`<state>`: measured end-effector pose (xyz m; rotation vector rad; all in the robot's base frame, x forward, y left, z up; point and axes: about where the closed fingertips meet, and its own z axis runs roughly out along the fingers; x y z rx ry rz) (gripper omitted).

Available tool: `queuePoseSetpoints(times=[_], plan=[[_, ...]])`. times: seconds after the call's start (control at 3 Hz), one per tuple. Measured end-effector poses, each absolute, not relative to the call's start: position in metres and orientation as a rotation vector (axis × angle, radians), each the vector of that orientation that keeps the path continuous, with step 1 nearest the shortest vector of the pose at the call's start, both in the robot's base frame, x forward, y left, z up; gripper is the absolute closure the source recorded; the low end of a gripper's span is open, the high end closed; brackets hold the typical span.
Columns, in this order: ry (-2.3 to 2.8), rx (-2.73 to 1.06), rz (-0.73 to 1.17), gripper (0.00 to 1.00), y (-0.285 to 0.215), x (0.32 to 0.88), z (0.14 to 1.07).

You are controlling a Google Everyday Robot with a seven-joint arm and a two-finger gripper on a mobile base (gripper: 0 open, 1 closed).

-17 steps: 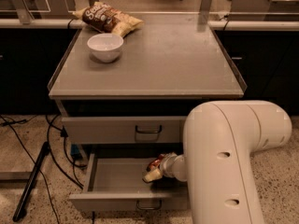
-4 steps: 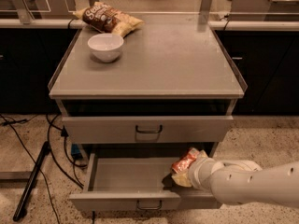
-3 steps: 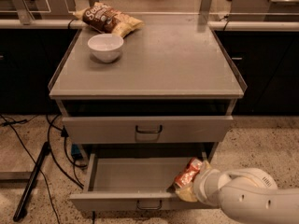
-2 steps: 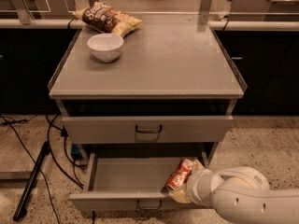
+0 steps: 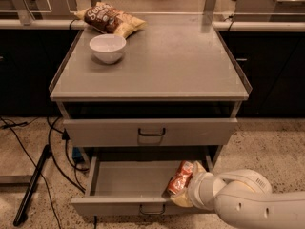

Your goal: Pick coke can from middle drawer and place on counter

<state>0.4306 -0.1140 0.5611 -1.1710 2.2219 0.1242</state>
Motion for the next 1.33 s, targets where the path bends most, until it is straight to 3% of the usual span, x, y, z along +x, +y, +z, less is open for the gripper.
queuePoseSetpoints(times=[1.33], plan=[[2.026,-1.531,0.308,1.00,-0.041,0.440,0.516]])
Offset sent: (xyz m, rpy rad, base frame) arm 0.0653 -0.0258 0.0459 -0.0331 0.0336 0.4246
